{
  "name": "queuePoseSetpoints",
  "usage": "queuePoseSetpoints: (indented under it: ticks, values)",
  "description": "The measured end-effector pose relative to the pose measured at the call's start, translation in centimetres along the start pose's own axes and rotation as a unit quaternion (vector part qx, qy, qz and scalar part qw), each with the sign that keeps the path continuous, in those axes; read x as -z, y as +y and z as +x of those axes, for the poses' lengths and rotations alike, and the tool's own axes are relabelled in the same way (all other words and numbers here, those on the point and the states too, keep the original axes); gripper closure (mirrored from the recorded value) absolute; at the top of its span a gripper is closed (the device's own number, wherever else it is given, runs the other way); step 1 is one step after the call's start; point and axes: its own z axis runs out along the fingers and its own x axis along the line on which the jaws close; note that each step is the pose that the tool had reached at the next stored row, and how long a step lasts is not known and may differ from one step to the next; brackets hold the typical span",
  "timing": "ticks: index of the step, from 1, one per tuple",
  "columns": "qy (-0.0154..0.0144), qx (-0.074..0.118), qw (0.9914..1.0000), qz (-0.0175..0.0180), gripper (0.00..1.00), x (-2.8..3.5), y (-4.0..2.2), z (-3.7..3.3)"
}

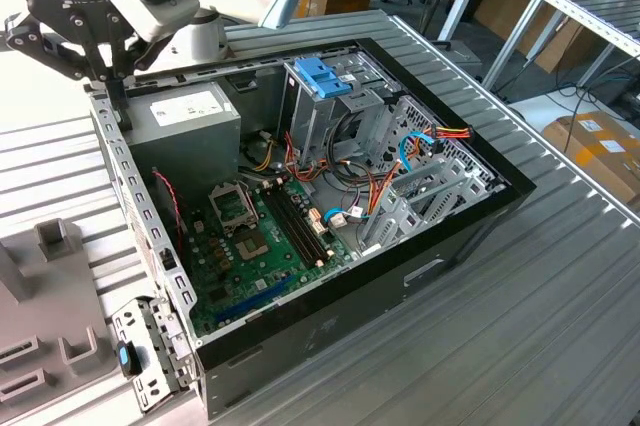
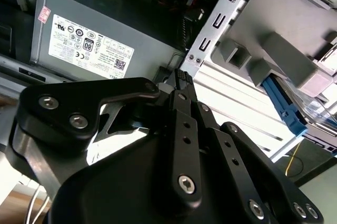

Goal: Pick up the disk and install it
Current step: 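Reach for the disk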

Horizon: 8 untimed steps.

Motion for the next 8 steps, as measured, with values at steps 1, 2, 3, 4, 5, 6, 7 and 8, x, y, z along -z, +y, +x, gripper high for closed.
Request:
queuePoseSetpoints:
  ticks: [1,2,3,4,5,6,7,8]
  values:
    - [0.0,0.0,1.0,0.0,0.89,0.0,0.0,0.05]
    - [0.0,0.0,1.0,0.0,0.89,0.0,-0.01,0.09]
    - [0.0,0.0,1.0,0.0,0.89,0.0,-0.01,0.16]
    - [0.0,0.0,1.0,0.0,0.89,0.01,-0.01,0.19]
    - [0.0,0.0,1.0,0.0,0.89,0.01,-0.02,0.23]
    - [0.0,0.0,1.0,0.0,0.89,0.01,-0.02,0.25]
    - [0.0,0.0,1.0,0.0,0.89,0.01,-0.02,0.32]
    - [0.0,0.0,1.0,0.0,0.89,0.01,-0.03,0.38]
